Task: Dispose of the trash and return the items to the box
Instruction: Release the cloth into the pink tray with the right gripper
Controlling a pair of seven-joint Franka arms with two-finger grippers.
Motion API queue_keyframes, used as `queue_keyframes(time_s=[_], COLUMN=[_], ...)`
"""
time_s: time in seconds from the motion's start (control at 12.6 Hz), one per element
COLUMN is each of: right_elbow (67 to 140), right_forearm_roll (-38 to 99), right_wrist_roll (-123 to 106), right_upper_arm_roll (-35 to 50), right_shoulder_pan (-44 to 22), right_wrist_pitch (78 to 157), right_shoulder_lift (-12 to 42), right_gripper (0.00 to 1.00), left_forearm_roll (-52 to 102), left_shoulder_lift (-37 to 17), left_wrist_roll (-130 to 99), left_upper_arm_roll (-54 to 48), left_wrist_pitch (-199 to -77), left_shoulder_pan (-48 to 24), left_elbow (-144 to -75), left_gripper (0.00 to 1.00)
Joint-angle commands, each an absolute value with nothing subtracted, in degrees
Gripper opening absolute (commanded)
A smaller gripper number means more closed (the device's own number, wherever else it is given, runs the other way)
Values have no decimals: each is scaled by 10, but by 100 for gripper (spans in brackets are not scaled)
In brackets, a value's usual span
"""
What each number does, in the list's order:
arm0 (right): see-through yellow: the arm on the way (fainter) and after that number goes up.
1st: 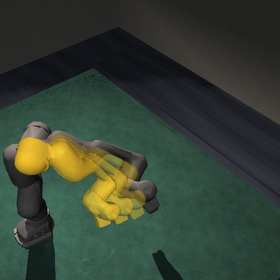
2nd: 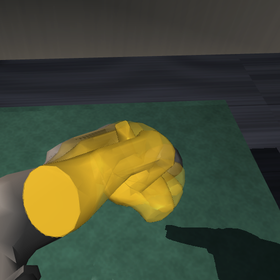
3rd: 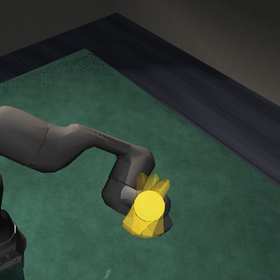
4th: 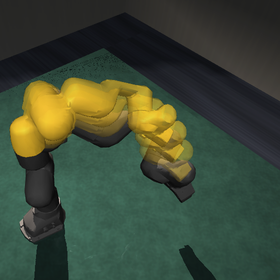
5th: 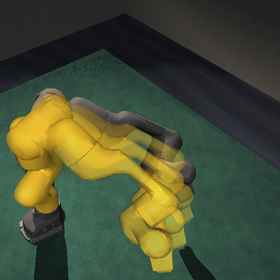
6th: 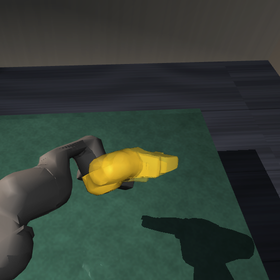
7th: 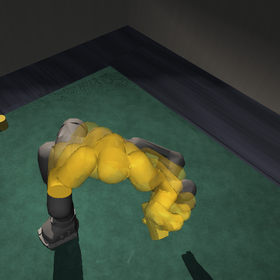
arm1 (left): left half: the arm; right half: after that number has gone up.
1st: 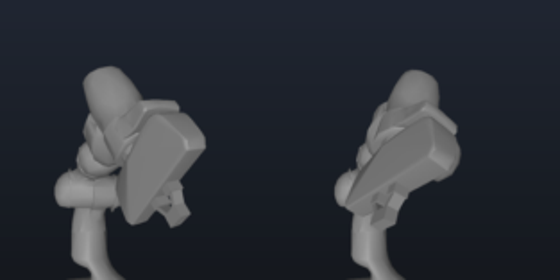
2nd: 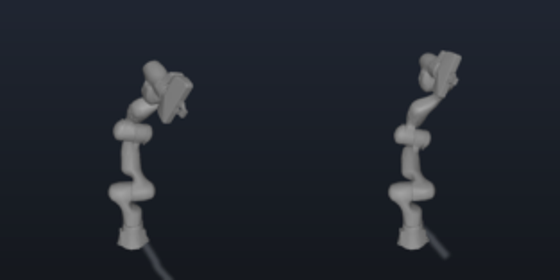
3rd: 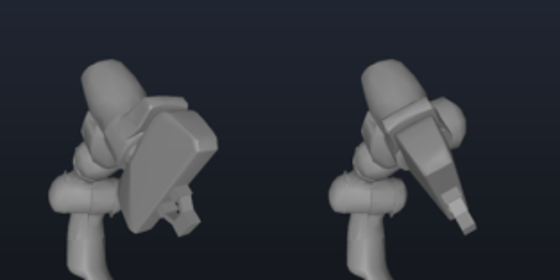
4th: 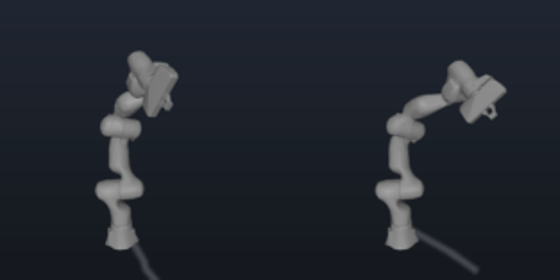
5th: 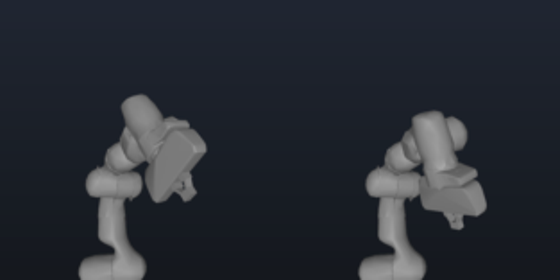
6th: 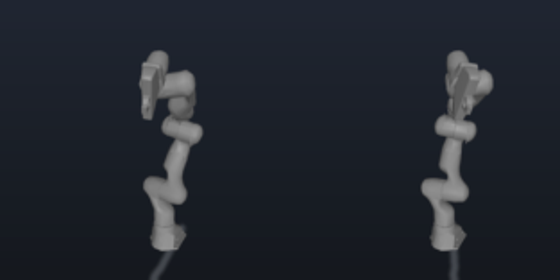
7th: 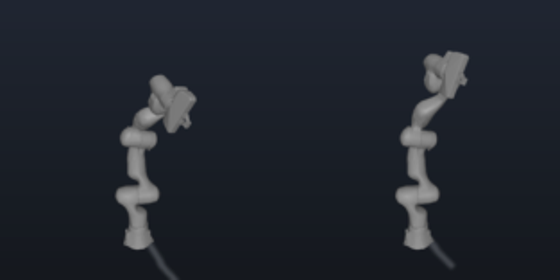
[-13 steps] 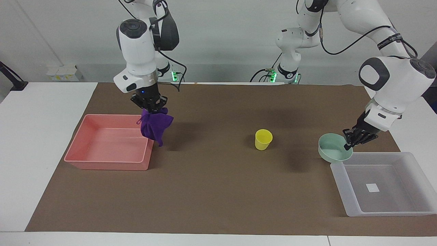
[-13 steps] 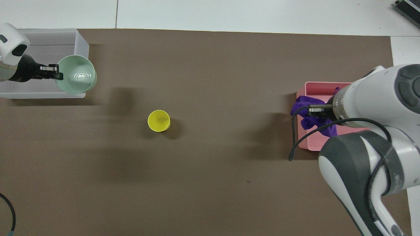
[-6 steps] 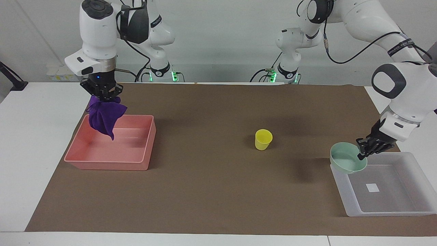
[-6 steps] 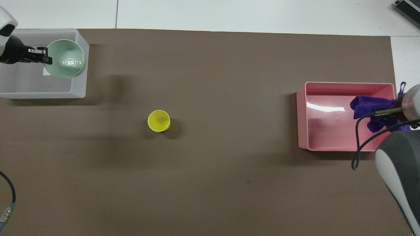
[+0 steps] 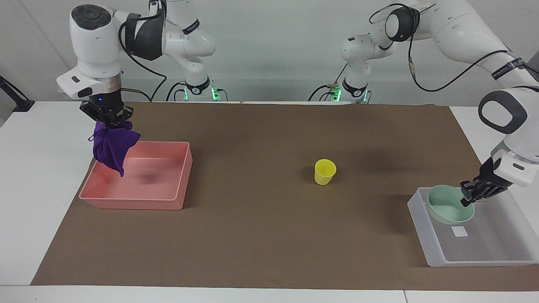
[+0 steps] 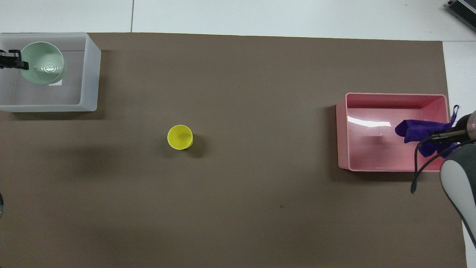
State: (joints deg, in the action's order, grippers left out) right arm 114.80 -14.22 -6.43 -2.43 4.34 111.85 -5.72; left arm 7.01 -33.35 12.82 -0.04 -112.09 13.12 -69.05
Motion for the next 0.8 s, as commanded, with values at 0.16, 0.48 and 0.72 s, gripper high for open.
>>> queue_keyframes(time_s=[0.16,0.48,0.72], right_elbow=[1269,1281,1287], right_forearm_roll=[-91,-91,-91], right_wrist_roll=[-59,-50,-47], right_upper_arm_roll=[-18,-18,-18], right_shoulder_pan=[54,61,66], right_wrist_pitch=[1259,1302,1323], right_shoulder_lift=[-48,-8,18], right_gripper=[0,0,11], left_forearm_roll=[33,21,22], left_shoulder_lift=[-363,-397,-394], left_wrist_roll=[134,134,134], left_upper_arm_roll=[-4,-5,-4], left_wrist_pitch=[-1169,-1229,-1276], left_shoulder_pan=[156,160,168], left_elbow=[-667,-695,-726], left_gripper=[0,0,0])
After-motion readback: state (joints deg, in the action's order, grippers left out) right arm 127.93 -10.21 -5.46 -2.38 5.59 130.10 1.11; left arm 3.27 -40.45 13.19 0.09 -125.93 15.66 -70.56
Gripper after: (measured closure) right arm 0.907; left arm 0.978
